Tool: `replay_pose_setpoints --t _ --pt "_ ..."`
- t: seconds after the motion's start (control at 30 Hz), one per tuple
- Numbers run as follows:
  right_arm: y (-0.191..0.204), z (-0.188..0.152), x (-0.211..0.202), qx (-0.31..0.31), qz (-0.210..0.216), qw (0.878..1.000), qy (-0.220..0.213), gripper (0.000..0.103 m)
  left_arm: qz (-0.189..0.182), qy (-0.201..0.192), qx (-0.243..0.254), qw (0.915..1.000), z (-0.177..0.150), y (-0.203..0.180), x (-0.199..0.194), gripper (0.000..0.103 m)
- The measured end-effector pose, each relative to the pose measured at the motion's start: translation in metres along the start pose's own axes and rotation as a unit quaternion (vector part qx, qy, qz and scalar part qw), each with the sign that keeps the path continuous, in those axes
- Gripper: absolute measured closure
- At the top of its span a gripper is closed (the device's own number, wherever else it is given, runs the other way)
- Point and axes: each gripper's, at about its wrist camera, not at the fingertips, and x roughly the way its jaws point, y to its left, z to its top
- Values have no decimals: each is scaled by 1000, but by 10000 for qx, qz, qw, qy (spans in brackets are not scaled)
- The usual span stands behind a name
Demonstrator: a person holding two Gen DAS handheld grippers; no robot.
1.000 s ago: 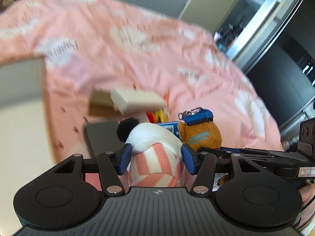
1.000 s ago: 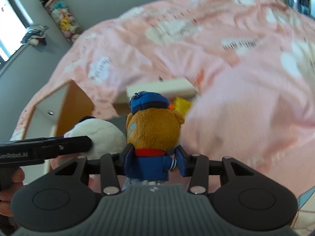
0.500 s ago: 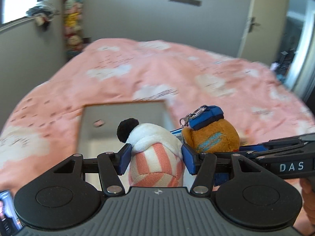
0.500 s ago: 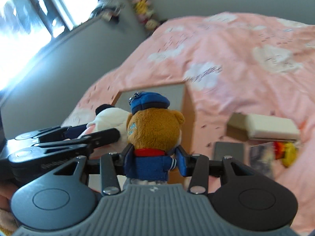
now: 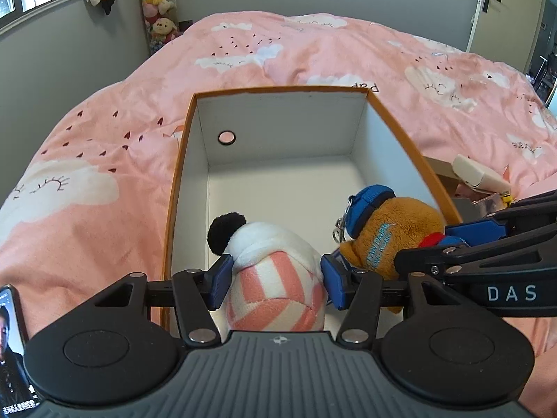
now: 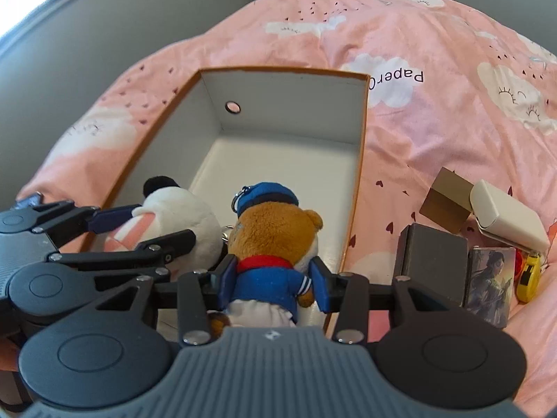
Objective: Organize objects
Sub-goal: 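Carry the panda plush and bear plush over the open box with both grippers, then lower both plushes into the box and open both grippers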
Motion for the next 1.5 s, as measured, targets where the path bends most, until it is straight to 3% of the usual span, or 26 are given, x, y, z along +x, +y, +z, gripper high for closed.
replay_pose_setpoints --t 0.17,0.37,0.7,0.93,1.1,1.43,1.5 --pt "5 3 11 -168 -240 9996 33 57 23 118 -103 9999 -3 5 12 40" --pt "11 4 22 -362 -437 9982 194 57 426 61 292 9986 -7 -5 13 40" --pt "4 10 19 -275 -33 9978 610 54 313 92 406 9986 -5 -5 16 39" --pt "7 9 6 -566 -14 9963 648 52 5 160 242 9996 -4 -2 16 38" --pt "3 8 2 -860 14 9941 666 72 -361 196 -75 9991 -1 8 11 38" --pt "-3 0 -6 -836 97 9955 441 72 -1260 556 -485 9893 10 27 6 36" --pt "-5 -1 -9 -801 116 9960 372 72 -1274 620 -351 9893 15 24 5 37"
